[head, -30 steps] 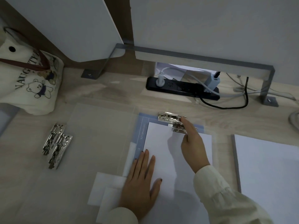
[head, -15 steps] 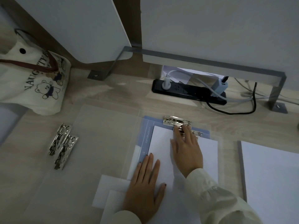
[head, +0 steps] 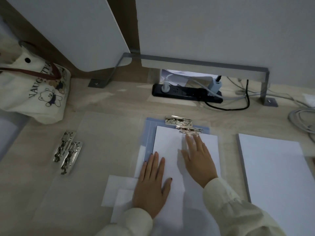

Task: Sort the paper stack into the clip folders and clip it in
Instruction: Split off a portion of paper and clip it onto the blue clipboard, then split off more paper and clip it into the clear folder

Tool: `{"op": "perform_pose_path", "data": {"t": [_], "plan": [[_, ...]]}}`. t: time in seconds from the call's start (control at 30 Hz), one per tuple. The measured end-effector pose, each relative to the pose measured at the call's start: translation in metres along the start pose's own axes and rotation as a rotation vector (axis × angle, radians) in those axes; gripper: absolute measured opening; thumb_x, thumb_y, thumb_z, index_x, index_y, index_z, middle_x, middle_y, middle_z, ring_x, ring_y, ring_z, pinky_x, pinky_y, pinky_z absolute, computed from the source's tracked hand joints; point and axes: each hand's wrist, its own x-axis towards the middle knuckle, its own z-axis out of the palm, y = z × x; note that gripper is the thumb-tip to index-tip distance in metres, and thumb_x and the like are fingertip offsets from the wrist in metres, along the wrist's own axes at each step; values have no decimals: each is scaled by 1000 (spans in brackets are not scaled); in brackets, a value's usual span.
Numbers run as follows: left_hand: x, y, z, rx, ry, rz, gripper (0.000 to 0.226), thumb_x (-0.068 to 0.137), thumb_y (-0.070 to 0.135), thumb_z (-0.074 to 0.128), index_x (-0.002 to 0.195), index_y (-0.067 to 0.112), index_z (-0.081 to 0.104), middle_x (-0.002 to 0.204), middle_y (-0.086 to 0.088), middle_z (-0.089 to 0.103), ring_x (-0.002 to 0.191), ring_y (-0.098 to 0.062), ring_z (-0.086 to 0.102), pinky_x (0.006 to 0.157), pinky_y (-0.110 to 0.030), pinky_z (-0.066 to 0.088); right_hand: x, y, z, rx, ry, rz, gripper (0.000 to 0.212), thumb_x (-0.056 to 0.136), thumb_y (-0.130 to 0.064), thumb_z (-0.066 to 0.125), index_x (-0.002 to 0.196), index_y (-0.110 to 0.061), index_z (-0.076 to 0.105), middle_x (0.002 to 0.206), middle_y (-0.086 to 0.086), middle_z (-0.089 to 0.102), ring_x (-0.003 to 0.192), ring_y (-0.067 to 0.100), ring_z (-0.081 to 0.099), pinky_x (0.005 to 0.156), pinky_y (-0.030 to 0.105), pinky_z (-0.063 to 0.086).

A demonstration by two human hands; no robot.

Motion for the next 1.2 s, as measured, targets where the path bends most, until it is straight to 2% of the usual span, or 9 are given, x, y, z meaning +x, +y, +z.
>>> {"op": "perform_pose_path", "data": {"t": [0.2, 0.3, 0.37, 0.57, 0.73, 0.83, 0.93, 1.07, 1.2], "plan": [[-23, 12, -10, 36, -69, -24, 61, 95, 43, 5, 139, 12, 33, 148, -11, 36, 139, -25, 31, 117, -36, 18, -82, 54, -16, 144, 27, 243, 44, 90, -15, 47, 133, -10, 43, 142, 15, 40, 132, 30, 36, 109, 34, 28], [-32, 30, -28, -23, -190, -89, 59, 96, 40, 15, 148, 16, 1, 157, -8, -11, 146, -26, -7, 118, -37, -2, -110, 80, -27, 183, 56, 340, 36, 88, -12, 50, 123, -8, 53, 134, 17, 46, 122, 35, 44, 101, 38, 37], [-35, 48, -36, -58, -211, -130, 61, 97, 36, 26, 147, 19, -3, 156, -8, -18, 144, -25, -19, 117, -38, -8, -123, 97, -37, 179, 52, 374, 37, 88, -10, 49, 125, -9, 52, 136, 15, 44, 124, 32, 41, 102, 38, 37], [-38, 138, -39, -645, -93, -92, 45, 95, 26, 43, 138, 26, 33, 153, 9, 20, 143, -6, 11, 113, -19, 13, -125, 140, -54, 194, 125, 404, 33, 88, -8, 47, 120, -6, 56, 130, 14, 50, 118, 30, 47, 98, 33, 37], [-18, 212, -25, -1129, -392, -289, 43, 94, 22, 44, 136, 24, 37, 130, 12, 36, 118, -1, 33, 97, -17, 28, -114, 158, -53, 181, 146, 385, 34, 88, -6, 45, 120, -5, 55, 127, 12, 51, 115, 28, 49, 92, 35, 42], [-1, 236, -5, -1111, -417, -403, 40, 89, 28, 47, 129, 27, 44, 121, 9, 45, 114, -10, 46, 94, -23, 36, -113, 163, -47, 123, 138, 363, 33, 86, -5, 43, 116, -6, 56, 119, 11, 54, 110, 27, 50, 82, 36, 47], [13, 249, 2, -1001, -316, -499, 6, 82, 29, 51, 84, 25, 55, 80, 5, 49, 76, -14, 49, 68, -26, 41, -110, 168, -48, 134, 140, 351, 31, 86, -4, 41, 113, -6, 56, 112, 11, 57, 103, 26, 53, 78, 34, 47], [28, 258, -2, -1041, -284, -545, 21, 86, 15, 46, 68, 9, 56, 58, 1, 40, 59, -19, 40, 51, -23, 32, -110, 173, -47, 151, 149, 319, 35, 87, -4, 42, 119, -8, 54, 115, 9, 57, 104, 24, 54, 80, 29, 45], [38, 260, 1, -1073, -424, -616, 27, 86, 15, 44, 59, 15, 43, 62, -2, 41, 70, -22, 44, 70, -30, 37, -112, 174, -45, 154, 146, 294, 33, 89, -10, 43, 121, -12, 51, 120, 6, 55, 107, 21, 52, 84, 27, 46]]}}
